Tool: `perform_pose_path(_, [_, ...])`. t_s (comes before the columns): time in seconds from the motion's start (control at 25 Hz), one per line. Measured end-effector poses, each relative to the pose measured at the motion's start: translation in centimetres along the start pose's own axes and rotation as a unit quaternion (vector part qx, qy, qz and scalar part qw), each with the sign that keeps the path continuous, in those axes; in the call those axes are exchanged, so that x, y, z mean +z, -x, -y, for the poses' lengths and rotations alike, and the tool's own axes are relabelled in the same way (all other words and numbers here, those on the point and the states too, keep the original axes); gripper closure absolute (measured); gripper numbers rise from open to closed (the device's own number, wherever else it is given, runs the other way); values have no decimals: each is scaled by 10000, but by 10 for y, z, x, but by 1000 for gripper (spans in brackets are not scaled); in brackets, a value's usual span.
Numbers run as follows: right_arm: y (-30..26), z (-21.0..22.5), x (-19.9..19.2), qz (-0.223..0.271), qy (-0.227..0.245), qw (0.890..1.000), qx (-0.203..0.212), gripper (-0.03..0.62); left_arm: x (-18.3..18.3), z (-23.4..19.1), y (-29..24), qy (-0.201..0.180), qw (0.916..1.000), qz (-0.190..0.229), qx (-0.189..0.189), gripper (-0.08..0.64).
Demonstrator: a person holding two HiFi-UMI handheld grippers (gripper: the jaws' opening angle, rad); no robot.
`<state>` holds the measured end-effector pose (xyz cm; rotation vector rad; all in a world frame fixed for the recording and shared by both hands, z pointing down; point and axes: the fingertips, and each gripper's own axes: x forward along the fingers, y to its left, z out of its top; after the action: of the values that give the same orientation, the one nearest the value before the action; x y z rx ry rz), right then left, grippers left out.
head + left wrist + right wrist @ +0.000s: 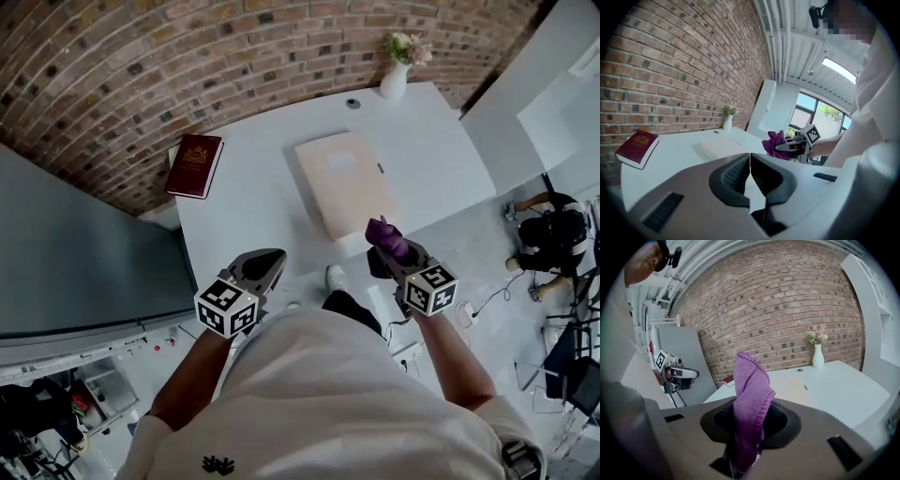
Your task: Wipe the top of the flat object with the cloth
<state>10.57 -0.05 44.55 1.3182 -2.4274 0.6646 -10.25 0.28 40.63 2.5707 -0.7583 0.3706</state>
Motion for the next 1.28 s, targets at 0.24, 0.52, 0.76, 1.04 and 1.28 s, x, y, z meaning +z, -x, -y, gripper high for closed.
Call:
perform_pose_path(0.24, [12,-25,0,-4,93,9999,82,465,-6,9,23,-253,9996,-87,65,535])
perform_pose_path(0.52, [16,-50,5,29,335,9993,179,465,-4,16,39,-5,9999,128,40,535])
perform_pose_path(0.76, [15,-68,5,64,482,9984,296,465,-11,19,48,-154,9998,95,86,534])
perform_pose_path(1.04, [23,-81,-2,108,595,9977,297,465,-21,25,58,-216,9997,74,122,534])
perform_pose_path(1.28, [22,-93,-9,108,623,9973,363,465,-30,25,67,-204,9997,44,144,534])
